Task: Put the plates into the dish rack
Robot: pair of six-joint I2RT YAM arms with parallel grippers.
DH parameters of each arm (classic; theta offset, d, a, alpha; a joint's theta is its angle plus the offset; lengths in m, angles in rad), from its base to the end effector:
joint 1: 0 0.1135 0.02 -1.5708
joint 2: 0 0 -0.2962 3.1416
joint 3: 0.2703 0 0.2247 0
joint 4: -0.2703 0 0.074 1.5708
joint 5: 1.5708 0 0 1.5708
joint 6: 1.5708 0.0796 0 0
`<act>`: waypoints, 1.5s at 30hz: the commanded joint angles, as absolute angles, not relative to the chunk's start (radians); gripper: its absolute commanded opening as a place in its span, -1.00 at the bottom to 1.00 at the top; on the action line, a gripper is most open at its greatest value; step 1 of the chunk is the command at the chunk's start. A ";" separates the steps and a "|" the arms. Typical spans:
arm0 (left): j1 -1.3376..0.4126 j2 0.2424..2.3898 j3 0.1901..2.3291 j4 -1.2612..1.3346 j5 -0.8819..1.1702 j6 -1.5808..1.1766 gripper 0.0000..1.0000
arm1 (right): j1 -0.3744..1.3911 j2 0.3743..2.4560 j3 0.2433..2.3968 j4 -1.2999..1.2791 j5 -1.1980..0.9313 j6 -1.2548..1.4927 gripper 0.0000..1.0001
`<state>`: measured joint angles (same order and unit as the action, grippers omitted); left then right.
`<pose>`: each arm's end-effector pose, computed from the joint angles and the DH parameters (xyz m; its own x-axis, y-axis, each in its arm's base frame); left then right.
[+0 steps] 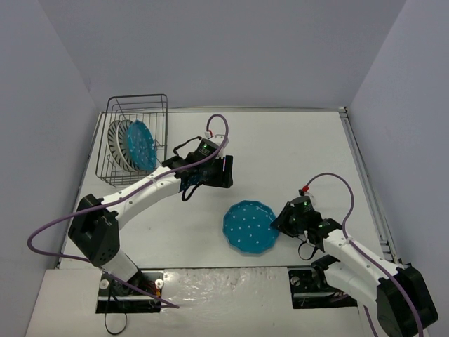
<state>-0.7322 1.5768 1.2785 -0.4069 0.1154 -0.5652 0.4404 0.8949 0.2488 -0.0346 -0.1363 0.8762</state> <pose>0.2638 -0.2495 0.3042 -0.7977 0.0017 -0.6031 0.3577 0.8064 -0.4709 0.1424 0.0791 0.1659 -0.7623 0.4823 -0.4317 0.1059 0.7509 0.6518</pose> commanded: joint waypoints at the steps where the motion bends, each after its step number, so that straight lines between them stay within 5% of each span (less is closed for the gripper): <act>1: -0.737 1.548 1.293 -0.371 0.107 -0.581 0.11 | 0.453 0.927 0.232 -0.078 -0.124 0.893 -0.55; 6: -0.738 1.546 1.287 -0.368 0.109 -0.583 0.11 | 0.453 0.918 0.228 -0.081 -0.125 0.896 -0.64; 13: -0.738 1.549 1.283 -0.365 0.108 -0.582 0.11 | 0.453 0.920 0.227 -0.081 -0.137 0.900 -1.00; 45: -0.662 1.518 1.160 -0.264 0.186 -0.662 0.20 | 0.258 0.995 0.482 0.042 -0.285 0.902 -1.00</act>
